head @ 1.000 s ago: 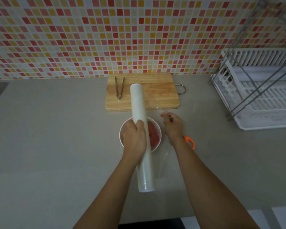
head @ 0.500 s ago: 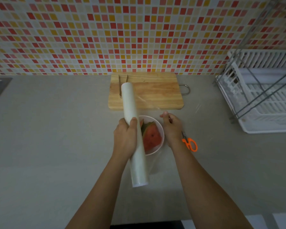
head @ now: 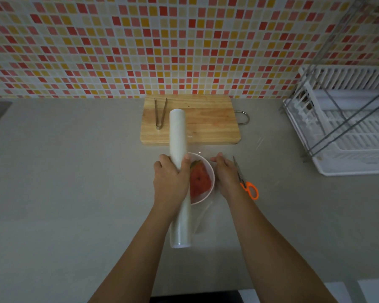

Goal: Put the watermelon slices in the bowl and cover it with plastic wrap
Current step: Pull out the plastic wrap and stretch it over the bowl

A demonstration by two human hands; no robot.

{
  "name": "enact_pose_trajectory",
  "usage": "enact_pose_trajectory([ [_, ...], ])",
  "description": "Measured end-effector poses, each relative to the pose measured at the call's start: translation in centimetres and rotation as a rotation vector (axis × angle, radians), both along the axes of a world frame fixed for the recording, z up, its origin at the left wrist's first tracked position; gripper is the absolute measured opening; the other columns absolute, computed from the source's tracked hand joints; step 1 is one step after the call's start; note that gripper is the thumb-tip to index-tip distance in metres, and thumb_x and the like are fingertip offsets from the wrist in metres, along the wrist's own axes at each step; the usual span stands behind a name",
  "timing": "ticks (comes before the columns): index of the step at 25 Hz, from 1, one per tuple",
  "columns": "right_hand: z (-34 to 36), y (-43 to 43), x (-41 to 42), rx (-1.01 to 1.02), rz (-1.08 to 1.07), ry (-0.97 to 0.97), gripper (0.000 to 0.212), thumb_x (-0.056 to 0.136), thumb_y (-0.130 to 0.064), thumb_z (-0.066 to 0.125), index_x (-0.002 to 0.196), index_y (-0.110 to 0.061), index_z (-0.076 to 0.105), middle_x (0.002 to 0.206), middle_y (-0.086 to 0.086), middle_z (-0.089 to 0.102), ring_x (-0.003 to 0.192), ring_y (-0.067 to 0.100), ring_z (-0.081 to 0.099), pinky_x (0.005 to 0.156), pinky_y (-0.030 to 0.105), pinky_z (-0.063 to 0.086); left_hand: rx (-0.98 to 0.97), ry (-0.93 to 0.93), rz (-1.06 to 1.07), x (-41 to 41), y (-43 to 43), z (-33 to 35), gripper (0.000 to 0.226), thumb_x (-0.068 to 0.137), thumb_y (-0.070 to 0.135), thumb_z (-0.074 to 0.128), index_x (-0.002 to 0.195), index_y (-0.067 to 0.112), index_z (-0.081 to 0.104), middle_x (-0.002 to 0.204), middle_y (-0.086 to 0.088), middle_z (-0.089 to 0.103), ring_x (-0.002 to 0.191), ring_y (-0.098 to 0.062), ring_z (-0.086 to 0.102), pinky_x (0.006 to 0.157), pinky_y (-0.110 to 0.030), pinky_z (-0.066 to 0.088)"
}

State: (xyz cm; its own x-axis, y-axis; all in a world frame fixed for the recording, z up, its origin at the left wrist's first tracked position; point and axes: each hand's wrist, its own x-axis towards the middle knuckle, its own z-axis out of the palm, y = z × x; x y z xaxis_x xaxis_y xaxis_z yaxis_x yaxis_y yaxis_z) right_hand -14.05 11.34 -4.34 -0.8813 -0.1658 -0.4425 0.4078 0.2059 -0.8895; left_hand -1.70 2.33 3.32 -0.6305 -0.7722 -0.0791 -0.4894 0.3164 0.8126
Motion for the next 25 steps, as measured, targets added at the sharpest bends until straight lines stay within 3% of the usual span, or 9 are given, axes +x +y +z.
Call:
enact_pose_trajectory([
  [3,-0.3,-1.0,0.3,-0.114,-0.021,-0.169,0.059,0.096,-0.049,0.026,0.077,-0.015,0.069,0.095,0.018,0.070,0.089,0.032,0.066,0.086,0.041,0.053,0.027,-0.007,0.023,0.1,0.0,-0.3,0.042,0.090,0.050,0.051,0.098,0.011,0.041,0.101,-0.007,0.045,0.085,-0.024,0.045,0.075,-0.035,0.039],
  [5,0.0,-1.1,0.0,-0.051,-0.141,-0.093,0.060,0.097,-0.045,0.022,0.083,-0.008,0.066,0.097,0.022,0.067,0.095,0.037,0.062,0.091,0.045,0.049,0.038,-0.012,0.033,0.2,0.1,-0.5,0.043,0.090,0.051,0.051,0.099,0.010,0.041,0.102,-0.007,0.045,0.085,-0.024,0.045,0.075,-0.035,0.038],
  [9,2.2,0.7,0.4,0.156,-0.206,0.121,0.059,0.097,-0.045,0.025,0.099,0.001,0.063,0.088,0.016,0.062,0.085,0.032,0.057,0.090,0.049,0.045,0.044,-0.005,0.037,0.3,0.1,-0.4,0.042,0.090,0.050,0.052,0.099,0.010,0.041,0.103,-0.008,0.046,0.084,-0.022,0.044,0.074,-0.033,0.035],
  [12,3.2,1.6,4.8,0.272,-0.214,0.207,0.063,0.093,-0.051,0.028,0.096,0.004,0.060,0.094,0.024,0.065,0.092,0.035,0.060,0.085,0.042,0.047,0.049,0.001,0.044,0.2,-0.1,-0.1,0.044,0.089,0.049,0.053,0.101,0.008,0.042,0.103,-0.007,0.045,0.085,-0.022,0.044,0.074,-0.033,0.035],
  [15,3.1,2.0,11.4,0.186,-0.066,0.066,0.065,0.085,-0.067,0.027,0.101,-0.008,0.050,0.097,0.018,0.062,0.092,0.031,0.060,0.086,0.044,0.048,0.042,0.013,0.039,0.2,-0.2,-0.1,0.043,0.090,0.047,0.053,0.101,0.007,0.042,0.103,-0.007,0.045,0.086,-0.021,0.043,0.074,-0.032,0.033],
  [17,3.0,2.1,13.8,0.130,-0.047,-0.029,0.064,0.085,-0.067,0.028,0.109,-0.009,0.041,0.097,0.021,0.063,0.091,0.034,0.061,0.088,0.046,0.048,0.021,0.024,0.032,0.1,0.0,-0.1,0.046,0.091,0.046,0.052,0.105,0.003,0.044,0.106,-0.011,0.047,0.087,-0.022,0.042,0.075,-0.031,0.032],
  [19,3.1,1.8,14.7,0.152,-0.085,0.054,0.057,0.091,-0.057,0.030,0.116,-0.006,0.038,0.091,0.022,0.066,0.088,0.035,0.063,0.081,0.040,0.048,-0.004,0.035,0.026,0.1,0.3,-0.1,0.048,0.092,0.045,0.051,0.107,0.000,0.044,0.111,-0.017,0.050,0.093,-0.028,0.048,0.075,-0.030,0.032],
  [22,4.0,1.0,14.8,0.195,-0.167,0.224,0.043,0.096,-0.040,0.036,0.116,-0.002,0.042,0.066,-0.001,0.057,0.072,0.022,0.056,0.060,0.021,0.032,-0.044,0.047,0.012,0.2,0.7,-0.2,0.048,0.092,0.045,0.051,0.107,0.000,0.044,0.113,-0.020,0.051,0.099,-0.034,0.052,0.074,-0.031,0.033],
  [25,3.6,1.1,14.6,0.205,-0.202,0.285,0.035,0.097,-0.030,0.039,0.110,0.002,0.045,0.058,-0.007,0.048,0.064,0.020,0.050,0.054,0.022,0.026,-0.068,0.047,-0.006,0.4,0.6,-0.2,0.049,0.092,0.046,0.051,0.107,0.000,0.043,0.112,-0.021,0.051,0.097,-0.036,0.053,0.073,-0.032,0.035],
])
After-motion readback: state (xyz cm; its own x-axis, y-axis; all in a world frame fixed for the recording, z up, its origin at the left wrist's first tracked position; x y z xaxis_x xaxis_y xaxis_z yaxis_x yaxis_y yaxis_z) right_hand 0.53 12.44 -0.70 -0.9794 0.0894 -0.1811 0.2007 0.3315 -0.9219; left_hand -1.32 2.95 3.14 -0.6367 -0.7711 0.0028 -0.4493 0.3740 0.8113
